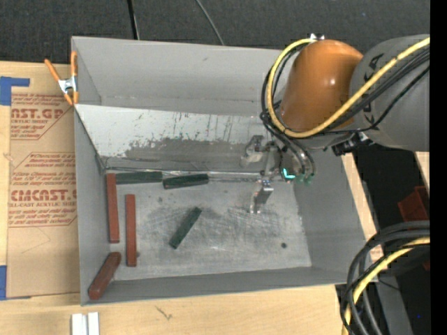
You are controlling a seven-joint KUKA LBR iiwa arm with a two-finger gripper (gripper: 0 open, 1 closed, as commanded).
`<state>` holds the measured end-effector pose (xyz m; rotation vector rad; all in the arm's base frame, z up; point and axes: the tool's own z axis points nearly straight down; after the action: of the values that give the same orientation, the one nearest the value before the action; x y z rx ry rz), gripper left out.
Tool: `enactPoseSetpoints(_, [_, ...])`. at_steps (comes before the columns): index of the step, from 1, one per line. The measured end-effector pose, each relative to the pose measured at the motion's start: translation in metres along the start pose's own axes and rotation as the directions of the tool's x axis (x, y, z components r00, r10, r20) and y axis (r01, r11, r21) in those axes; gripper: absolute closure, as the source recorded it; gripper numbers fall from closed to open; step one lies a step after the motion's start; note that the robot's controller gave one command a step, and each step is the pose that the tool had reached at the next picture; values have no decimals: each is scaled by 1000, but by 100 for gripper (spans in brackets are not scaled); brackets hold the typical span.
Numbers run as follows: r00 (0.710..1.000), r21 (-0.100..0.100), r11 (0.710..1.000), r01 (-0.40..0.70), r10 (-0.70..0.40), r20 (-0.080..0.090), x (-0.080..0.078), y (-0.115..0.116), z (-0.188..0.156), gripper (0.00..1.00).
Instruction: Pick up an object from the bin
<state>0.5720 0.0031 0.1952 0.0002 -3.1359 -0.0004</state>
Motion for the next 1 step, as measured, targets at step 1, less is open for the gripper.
enactPoseSetpoints(1, [1000,0,1000,0,0,8,-2,0,-4,0])
